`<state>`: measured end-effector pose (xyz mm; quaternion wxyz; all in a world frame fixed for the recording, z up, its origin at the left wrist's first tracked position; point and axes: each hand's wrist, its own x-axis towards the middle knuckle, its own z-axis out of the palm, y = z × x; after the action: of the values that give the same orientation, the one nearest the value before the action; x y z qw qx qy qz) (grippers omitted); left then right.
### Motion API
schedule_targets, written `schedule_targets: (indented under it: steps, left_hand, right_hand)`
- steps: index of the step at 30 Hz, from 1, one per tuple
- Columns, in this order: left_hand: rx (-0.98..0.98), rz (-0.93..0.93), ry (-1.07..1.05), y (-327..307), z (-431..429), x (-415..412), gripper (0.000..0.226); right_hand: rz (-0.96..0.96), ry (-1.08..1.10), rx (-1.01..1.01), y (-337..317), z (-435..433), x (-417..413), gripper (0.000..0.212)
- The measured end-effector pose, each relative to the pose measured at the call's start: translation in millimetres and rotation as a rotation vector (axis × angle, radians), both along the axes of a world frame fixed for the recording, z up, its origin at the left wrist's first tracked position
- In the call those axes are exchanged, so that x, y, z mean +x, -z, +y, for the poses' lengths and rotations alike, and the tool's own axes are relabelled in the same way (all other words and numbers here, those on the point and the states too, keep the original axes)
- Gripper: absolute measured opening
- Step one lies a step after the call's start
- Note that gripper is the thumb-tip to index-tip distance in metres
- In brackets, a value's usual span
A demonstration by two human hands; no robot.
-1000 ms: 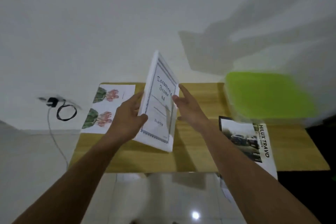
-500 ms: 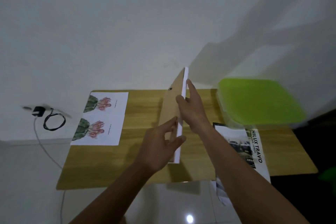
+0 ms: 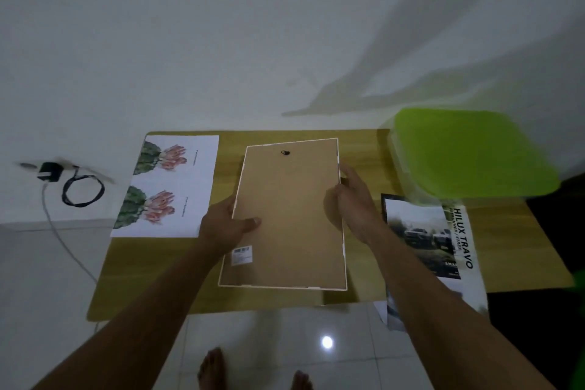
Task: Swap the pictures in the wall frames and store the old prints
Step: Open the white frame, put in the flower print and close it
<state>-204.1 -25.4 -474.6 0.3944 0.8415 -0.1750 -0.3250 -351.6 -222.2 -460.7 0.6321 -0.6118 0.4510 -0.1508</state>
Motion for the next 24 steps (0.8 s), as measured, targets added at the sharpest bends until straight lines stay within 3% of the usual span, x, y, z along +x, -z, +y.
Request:
schedule_targets:
  steps: [4, 7, 11, 18, 24]
  left_hand:
    - [0.096, -0.148, 0.046, 26.5, -3.7, 1.1, 0.075]
    - [0.160, -0.249, 0.037, 48.2, -9.2, 4.2, 0.092]
    - [0.234, -0.320, 0.043, 60.3, -18.4, 1.4, 0.086]
    - [0.240, -0.345, 0.108, 81.1, -17.8, 12.3, 0.075]
    - [0.364, -0.512, 0.347, 79.0, -14.7, 29.0, 0.093]
  right_hand:
    - [0.166, -0.184, -0.171, 28.9, -1.8, 3.6, 0.067]
    - [0.248, -0.240, -0.277, 43.7, -7.2, 9.2, 0.063]
    - [0.304, -0.264, -0.342, 59.0, -11.5, 9.7, 0.054]
    - [0.499, -0.511, -0.472, 89.6, -16.1, 7.2, 0.066]
    - [0.567, -0.628, -0.585, 103.5, -24.8, 1.6, 0.078]
